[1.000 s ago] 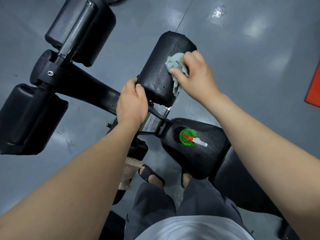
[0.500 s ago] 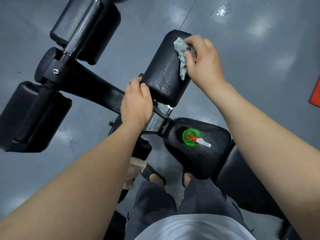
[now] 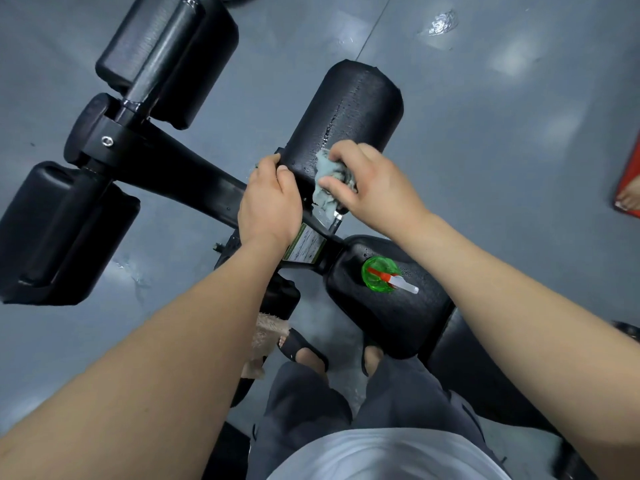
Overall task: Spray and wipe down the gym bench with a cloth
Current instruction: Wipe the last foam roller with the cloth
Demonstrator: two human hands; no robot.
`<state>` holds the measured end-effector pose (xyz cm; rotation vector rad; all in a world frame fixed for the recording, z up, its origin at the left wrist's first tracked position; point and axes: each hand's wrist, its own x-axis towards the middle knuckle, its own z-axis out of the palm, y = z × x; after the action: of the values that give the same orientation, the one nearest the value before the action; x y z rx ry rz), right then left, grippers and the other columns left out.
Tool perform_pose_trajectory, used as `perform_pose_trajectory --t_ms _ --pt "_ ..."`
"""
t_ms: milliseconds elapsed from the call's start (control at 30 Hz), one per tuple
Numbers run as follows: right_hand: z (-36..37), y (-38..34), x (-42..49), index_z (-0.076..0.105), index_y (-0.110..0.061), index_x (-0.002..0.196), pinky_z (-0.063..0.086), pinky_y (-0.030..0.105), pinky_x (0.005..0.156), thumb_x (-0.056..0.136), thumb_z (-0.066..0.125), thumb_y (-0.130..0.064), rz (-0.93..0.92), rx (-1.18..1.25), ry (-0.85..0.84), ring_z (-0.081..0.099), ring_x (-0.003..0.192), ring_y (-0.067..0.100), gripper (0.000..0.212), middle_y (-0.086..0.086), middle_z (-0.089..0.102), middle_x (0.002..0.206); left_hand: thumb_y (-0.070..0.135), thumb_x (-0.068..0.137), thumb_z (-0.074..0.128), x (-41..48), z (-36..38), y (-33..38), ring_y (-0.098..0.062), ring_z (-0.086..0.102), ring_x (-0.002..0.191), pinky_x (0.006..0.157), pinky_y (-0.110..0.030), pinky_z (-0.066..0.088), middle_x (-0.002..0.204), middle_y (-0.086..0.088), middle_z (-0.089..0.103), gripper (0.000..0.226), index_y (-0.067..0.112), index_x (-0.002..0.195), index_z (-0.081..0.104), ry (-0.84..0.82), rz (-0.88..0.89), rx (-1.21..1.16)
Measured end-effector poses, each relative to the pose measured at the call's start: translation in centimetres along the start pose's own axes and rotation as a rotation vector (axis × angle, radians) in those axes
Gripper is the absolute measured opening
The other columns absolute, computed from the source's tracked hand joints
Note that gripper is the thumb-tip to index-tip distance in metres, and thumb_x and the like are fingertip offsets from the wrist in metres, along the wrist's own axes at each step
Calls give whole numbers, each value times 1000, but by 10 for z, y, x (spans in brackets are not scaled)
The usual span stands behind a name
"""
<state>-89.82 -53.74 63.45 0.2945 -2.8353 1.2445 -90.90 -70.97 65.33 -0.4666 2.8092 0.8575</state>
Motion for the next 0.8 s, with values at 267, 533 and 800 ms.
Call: perform_pose_trajectory --t_ms 267,533,800 --pt "-11 4 31 51 -26 119 54 43 66 97 47 -44 157 -202 178 59 78 32 29 0 59 97 37 105 28 -1 0 0 -20 54 120 97 -35 40 138 1 57 43 29 141 50 -3 -5 -13" --pt "16 -1 -15 63 -22 121 53 41 53 95 50 -61 -3 -205 72 61 68 34 48 7 52 101 37 104 29 2 1 -1 -21 54 122 98 -36 40 137 1 59 43 27 140 51 -3 -2 -15" --pt "9 14 -11 54 -24 123 54 44 68 100 49 -48 188 -136 160 63 86 33 34 3 56 115 36 103 30 2 1 -1 -20 56 114 92 -36 41 128 2 63 40 27 134 54 2 -2 -29"
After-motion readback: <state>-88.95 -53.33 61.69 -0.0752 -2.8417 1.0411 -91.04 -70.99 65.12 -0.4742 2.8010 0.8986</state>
